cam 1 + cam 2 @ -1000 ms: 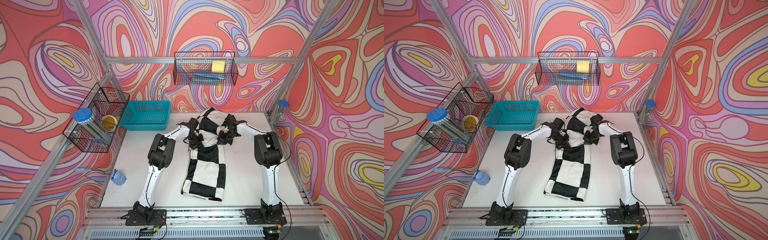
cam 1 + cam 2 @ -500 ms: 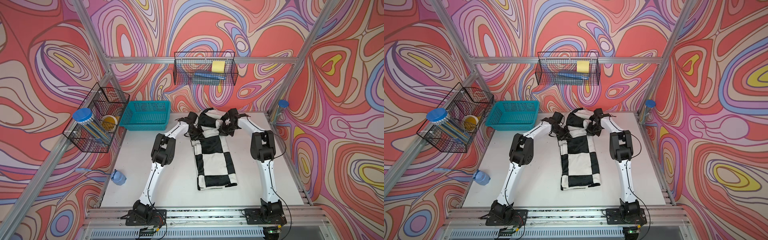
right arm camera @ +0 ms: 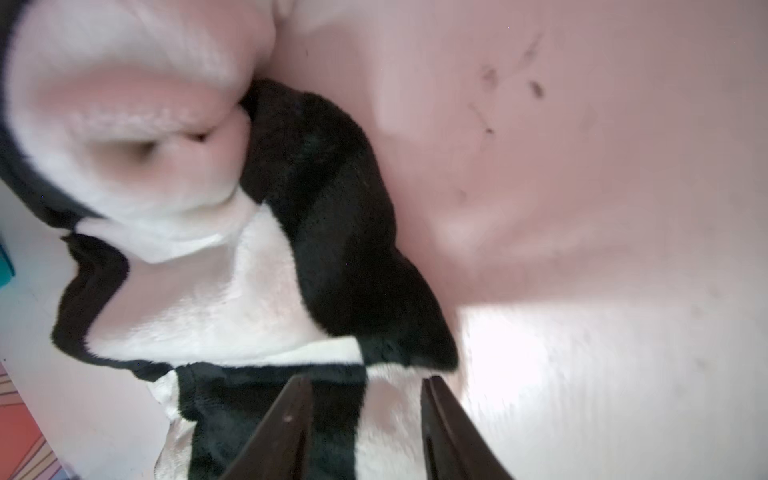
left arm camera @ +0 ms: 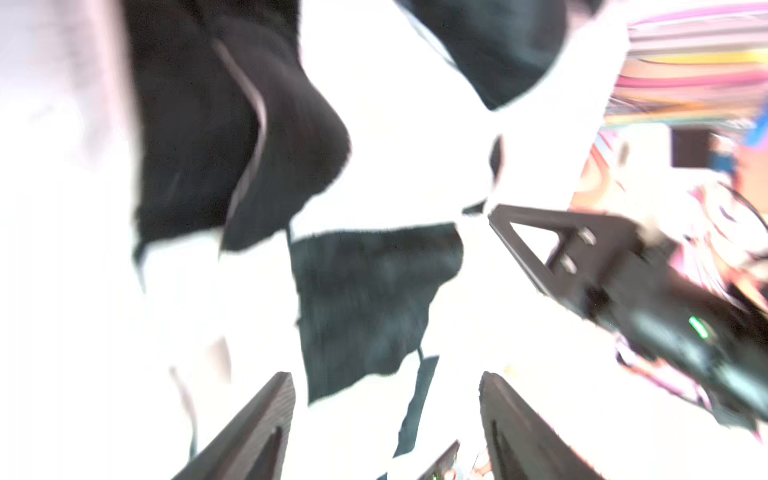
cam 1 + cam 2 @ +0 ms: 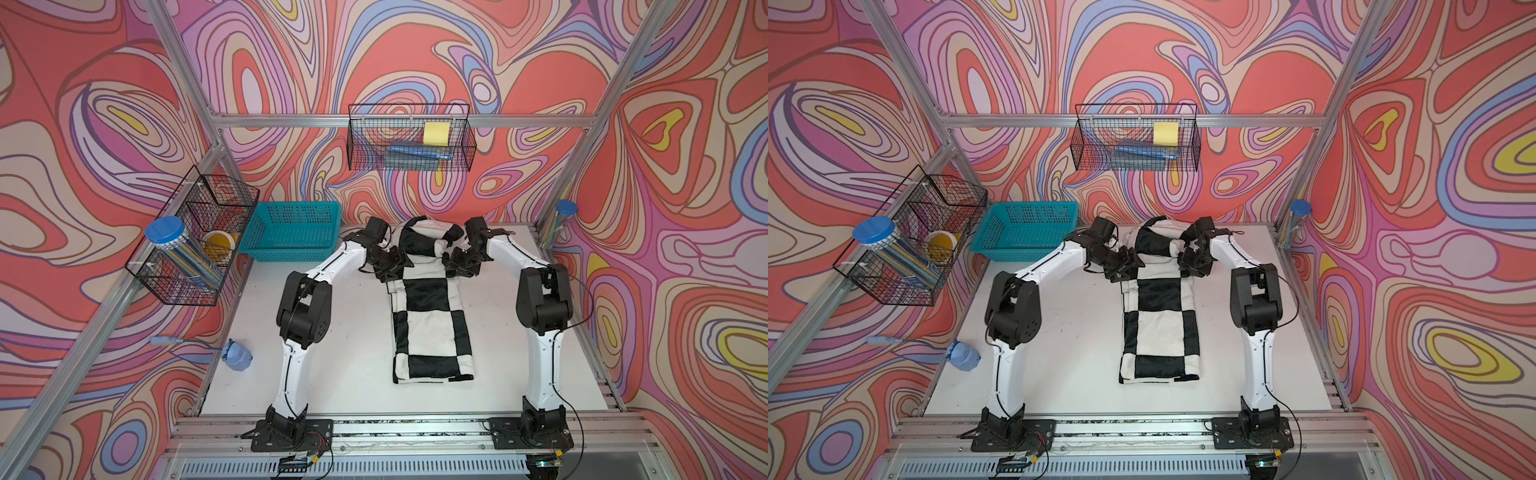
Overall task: Roll up the pillowcase
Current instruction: Adjust the pillowcase at the center of the board, then roll the pillowcase at the center of the board.
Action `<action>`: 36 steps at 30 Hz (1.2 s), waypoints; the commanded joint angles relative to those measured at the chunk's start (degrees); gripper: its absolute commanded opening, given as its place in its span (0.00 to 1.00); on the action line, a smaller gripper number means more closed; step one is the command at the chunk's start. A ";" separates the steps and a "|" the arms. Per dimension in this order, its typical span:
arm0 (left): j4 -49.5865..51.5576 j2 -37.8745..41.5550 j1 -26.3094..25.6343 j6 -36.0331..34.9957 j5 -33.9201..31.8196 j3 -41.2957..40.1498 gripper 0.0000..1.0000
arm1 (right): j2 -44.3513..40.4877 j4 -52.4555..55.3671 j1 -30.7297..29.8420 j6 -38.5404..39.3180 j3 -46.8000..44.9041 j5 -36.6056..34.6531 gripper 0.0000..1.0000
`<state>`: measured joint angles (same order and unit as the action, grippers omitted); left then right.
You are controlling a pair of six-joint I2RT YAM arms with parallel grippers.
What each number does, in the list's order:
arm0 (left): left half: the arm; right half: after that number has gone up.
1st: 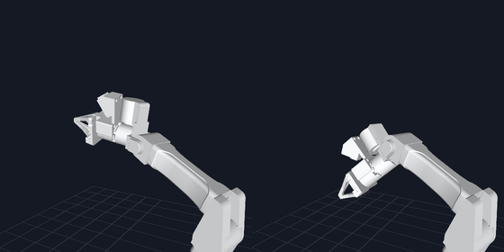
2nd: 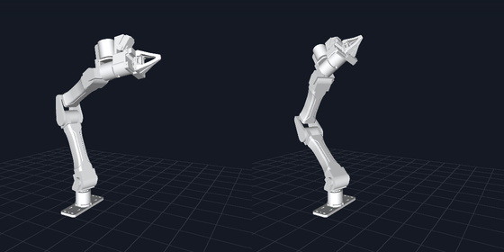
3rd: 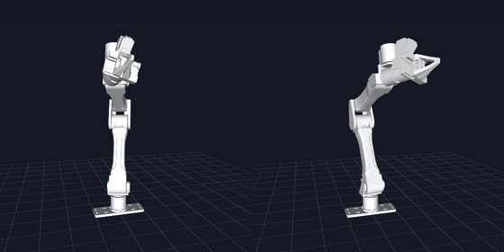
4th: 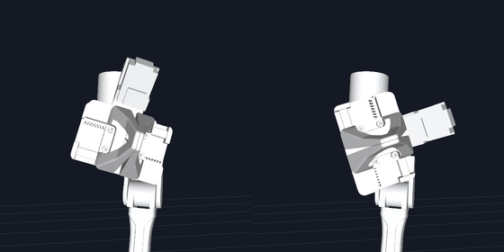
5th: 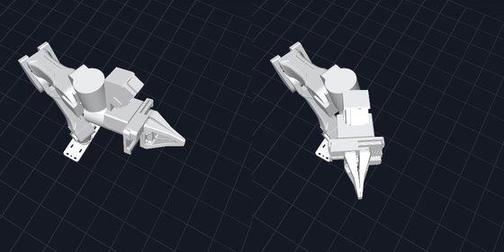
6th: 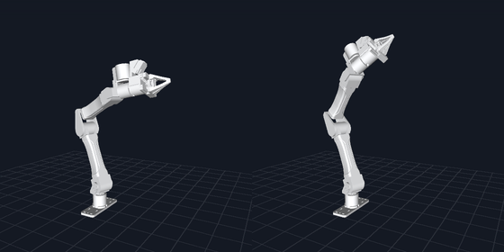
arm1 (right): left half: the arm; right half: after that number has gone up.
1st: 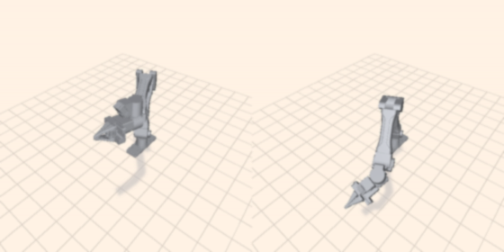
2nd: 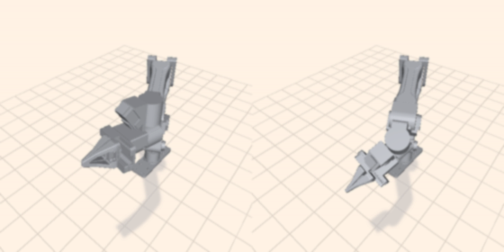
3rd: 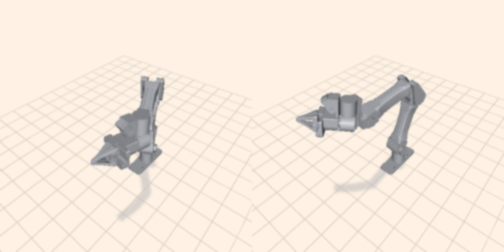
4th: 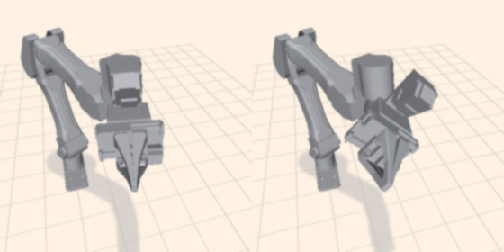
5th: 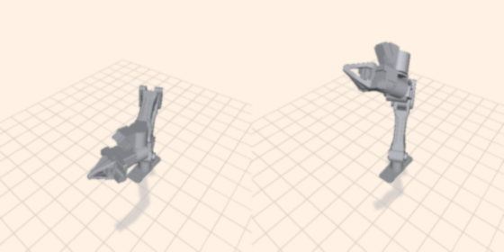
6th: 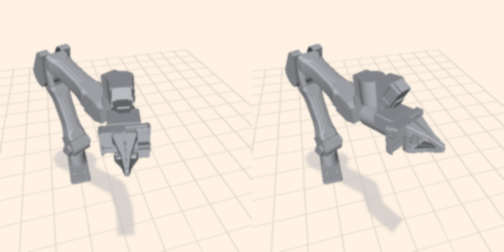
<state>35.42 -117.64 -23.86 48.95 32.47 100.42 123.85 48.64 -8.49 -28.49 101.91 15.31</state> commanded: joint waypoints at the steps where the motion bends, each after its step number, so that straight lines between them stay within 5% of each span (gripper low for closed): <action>1: 5.49 11.89 -1.10 -5.32 -4.70 -10.59 0.80 | -9.84 3.53 0.31 1.59 -8.57 -2.26 0.49; 6: 10.30 25.58 -8.60 -4.30 -6.99 -32.19 0.80 | -27.59 5.54 -0.32 -1.24 -32.50 2.28 0.52; 14: 10.03 32.95 -17.66 2.75 -8.97 -47.60 0.79 | -45.55 8.81 -6.24 -5.53 -53.19 6.01 0.52; 20: 4.78 30.42 -23.45 5.70 -9.34 -48.70 0.82 | -50.19 6.99 -6.77 -6.25 -61.28 8.29 0.56; 27: 1.79 32.63 -24.03 9.03 -12.20 -48.42 0.82 | -51.88 4.49 -7.67 -7.49 -64.43 8.54 0.57; 36: 0.20 25.51 -23.91 9.67 -14.51 -47.27 0.75 | -47.17 -0.35 -10.48 -9.52 -65.16 9.39 0.46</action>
<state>35.79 -89.43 -47.92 58.11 19.94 51.79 75.64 50.24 -18.22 -36.91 37.10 24.58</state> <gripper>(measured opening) 0.766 0.464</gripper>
